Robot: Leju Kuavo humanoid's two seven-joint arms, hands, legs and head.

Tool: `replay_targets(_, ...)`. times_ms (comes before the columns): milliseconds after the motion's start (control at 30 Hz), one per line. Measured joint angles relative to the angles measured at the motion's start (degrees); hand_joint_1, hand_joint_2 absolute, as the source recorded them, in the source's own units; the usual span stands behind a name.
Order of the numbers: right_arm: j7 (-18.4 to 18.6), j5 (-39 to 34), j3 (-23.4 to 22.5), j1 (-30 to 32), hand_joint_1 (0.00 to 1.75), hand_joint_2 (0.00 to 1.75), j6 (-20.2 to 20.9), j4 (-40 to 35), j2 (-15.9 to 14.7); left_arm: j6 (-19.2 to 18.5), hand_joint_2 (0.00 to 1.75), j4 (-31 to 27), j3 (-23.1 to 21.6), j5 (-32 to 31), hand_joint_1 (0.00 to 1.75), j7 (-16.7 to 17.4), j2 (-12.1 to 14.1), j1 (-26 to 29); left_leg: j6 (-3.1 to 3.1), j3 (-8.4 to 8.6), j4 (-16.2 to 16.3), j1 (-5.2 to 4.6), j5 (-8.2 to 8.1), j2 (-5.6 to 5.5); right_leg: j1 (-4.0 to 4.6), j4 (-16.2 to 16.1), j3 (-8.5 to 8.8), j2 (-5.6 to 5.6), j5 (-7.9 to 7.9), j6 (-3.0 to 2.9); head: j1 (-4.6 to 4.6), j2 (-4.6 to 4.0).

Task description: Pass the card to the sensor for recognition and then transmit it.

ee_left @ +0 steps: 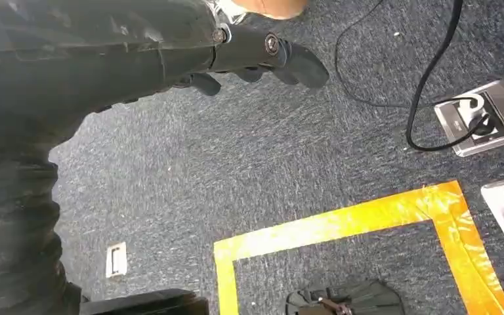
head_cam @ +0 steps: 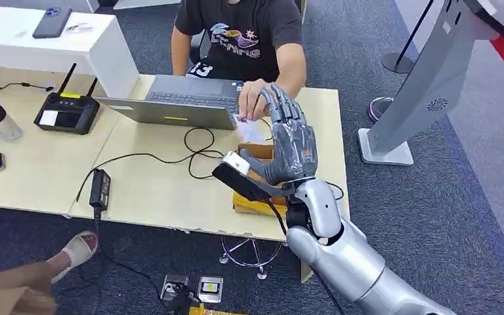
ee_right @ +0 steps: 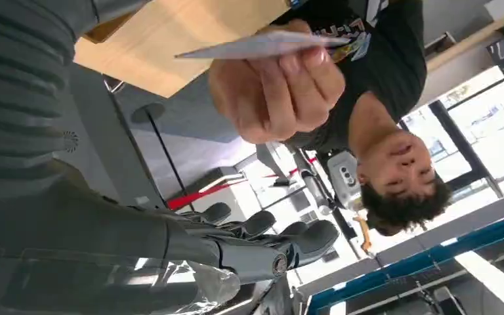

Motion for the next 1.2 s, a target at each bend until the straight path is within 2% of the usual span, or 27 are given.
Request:
replay_targets(333,-1.03,0.37,-0.87,-0.08,0.0,1.75,-1.2,5.41,2.19,-0.22,1.75,0.0,-0.07,0.0,0.0,0.24,-0.26,-0.03,0.0,0.0,0.0,0.01,0.0,0.0,0.01,0.0,-0.02,0.01,0.0,0.0,-0.02,0.0)
replay_targets(400,-1.29,0.39,-0.87,-0.08,0.1,1.75,-1.23,6.15,2.6,-0.24,1.75,0.0,-0.07,-0.02,0.0,0.24,-0.31,-0.04,0.0,0.0,0.0,0.01,0.0,0.0,0.01,0.0,-0.02,0.02,0.0,0.0,-0.02,0.0)
replay_targets(433,-1.38,0.42,-0.87,-0.08,0.21,1.75,-1.23,6.45,2.76,-0.24,1.75,0.0,-0.07,0.0,0.0,0.24,-0.31,-0.04,0.0,0.0,0.0,0.01,0.0,0.0,0.01,0.0,-0.02,0.02,0.0,0.0,0.0,0.0)
replay_targets(467,-1.46,0.44,-0.9,-0.08,0.52,1.75,-1.25,6.8,3.0,-0.26,1.75,0.0,-0.07,0.0,0.0,0.24,-0.31,-0.04,0.0,0.0,0.0,0.01,0.0,0.0,0.01,0.0,-0.02,0.02,0.0,0.0,0.0,0.0)
replay_targets(600,-1.97,0.48,-0.92,-0.08,0.8,1.75,-1.27,7.85,3.8,-0.28,1.75,0.0,-0.09,-0.02,0.0,0.26,-0.33,-0.06,0.0,0.0,0.0,0.0,0.0,0.0,0.0,0.0,-0.02,0.02,0.0,0.0,0.0,0.0)
replay_targets(633,-2.19,0.5,-0.94,-0.08,0.93,1.75,-1.27,8.03,3.94,-0.31,1.75,0.0,-0.11,0.0,0.0,0.26,-0.33,-0.06,0.0,0.0,0.0,0.0,0.0,0.0,0.0,0.0,-0.02,0.02,0.0,0.0,-0.02,0.0)
replay_targets(700,-2.4,0.53,-0.94,-0.09,1.5,1.75,-1.27,8.44,4.33,-0.33,1.75,0.0,-0.44,-0.02,0.0,0.26,-0.33,-0.06,0.0,0.0,0.0,0.0,0.0,0.0,0.0,0.0,-0.02,0.02,0.0,0.0,0.0,0.0)
replay_targets(800,-2.47,0.74,-0.96,-0.09,1.5,1.75,-1.25,8.95,4.77,-0.59,1.75,0.0,-0.92,0.0,0.0,0.48,-0.44,-0.1,0.0,0.0,0.0,0.0,0.0,0.0,0.0,0.0,-0.02,0.01,0.0,0.0,0.0,0.0)
replay_targets(867,-2.47,0.85,-0.96,-0.09,1.43,1.75,-1.23,9.23,4.88,-0.79,1.75,0.0,-1.27,-0.02,0.0,0.94,-0.5,-0.12,-0.01,0.0,0.0,0.0,0.0,0.0,0.0,0.0,-0.02,0.01,0.0,0.0,0.0,0.0)
replay_targets(1000,-2.38,1.09,-1.2,-0.09,1.52,1.75,-1.14,9.75,4.96,-1.33,1.75,0.0,-2.23,-0.02,0.0,1.2,-0.74,-0.16,-0.01,0.0,0.01,0.0,0.01,0.0,0.0,0.0,-0.02,0.02,0.0,0.0,-0.02,0.0)
replay_targets(1167,-2.19,1.58,-1.57,-0.13,1.48,1.75,-0.92,9.78,4.96,-1.81,1.75,0.0,-3.48,-0.02,0.0,1.31,-0.83,-0.25,-0.01,0.01,0.01,0.0,0.01,0.01,0.0,0.0,-0.02,0.03,0.0,0.0,0.0,0.0)
replay_targets(1200,-2.14,1.64,-1.68,-0.13,1.52,1.75,-0.85,9.78,4.96,-1.88,1.75,0.0,-3.74,0.0,0.0,1.47,-0.83,-0.27,-0.01,0.01,0.01,0.0,0.01,0.01,0.0,0.0,-0.02,0.02,0.0,0.0,-0.02,0.0)
